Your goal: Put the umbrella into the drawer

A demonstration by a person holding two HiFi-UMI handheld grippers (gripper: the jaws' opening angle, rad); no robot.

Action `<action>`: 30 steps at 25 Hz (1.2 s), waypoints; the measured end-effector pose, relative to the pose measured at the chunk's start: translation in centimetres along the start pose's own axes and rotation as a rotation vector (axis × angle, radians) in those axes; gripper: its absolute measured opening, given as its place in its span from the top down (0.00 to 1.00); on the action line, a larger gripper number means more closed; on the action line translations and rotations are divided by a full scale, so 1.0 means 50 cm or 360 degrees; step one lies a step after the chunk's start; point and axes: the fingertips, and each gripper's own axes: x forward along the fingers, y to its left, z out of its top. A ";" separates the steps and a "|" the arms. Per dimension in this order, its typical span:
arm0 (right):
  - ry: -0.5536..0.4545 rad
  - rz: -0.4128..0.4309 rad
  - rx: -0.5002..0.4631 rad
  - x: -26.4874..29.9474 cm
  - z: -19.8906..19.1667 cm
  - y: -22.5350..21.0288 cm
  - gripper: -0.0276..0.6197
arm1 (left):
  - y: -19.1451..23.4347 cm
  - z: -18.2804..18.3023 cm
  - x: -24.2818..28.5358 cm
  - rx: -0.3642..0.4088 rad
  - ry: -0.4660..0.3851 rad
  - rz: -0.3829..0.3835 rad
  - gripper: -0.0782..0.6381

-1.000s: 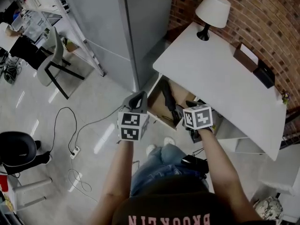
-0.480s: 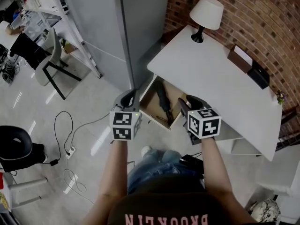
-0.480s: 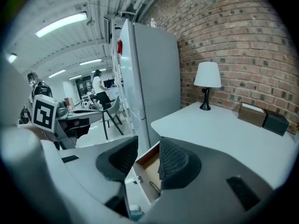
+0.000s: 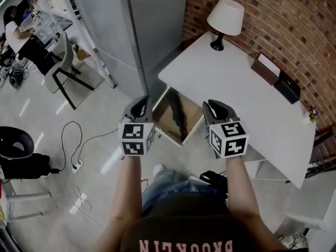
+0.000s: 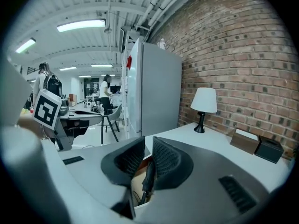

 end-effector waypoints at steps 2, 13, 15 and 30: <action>-0.0062 -0.0006 -0.0022 -0.018 0.017 -0.022 0.95 | -0.018 0.028 -0.011 0.0028 -0.0034 0.0031 0.89; -0.0388 0.0110 -0.0170 -0.136 0.137 -0.090 0.96 | -0.110 0.182 -0.080 0.0287 -0.0257 0.0184 0.89; -0.0446 0.0106 -0.0205 -0.162 0.161 -0.105 0.96 | -0.125 0.211 -0.096 0.0309 -0.0303 0.0219 0.89; -0.0756 0.0120 -0.0370 -0.297 0.243 -0.138 0.96 | -0.184 0.317 -0.202 0.0373 -0.0498 0.0395 0.89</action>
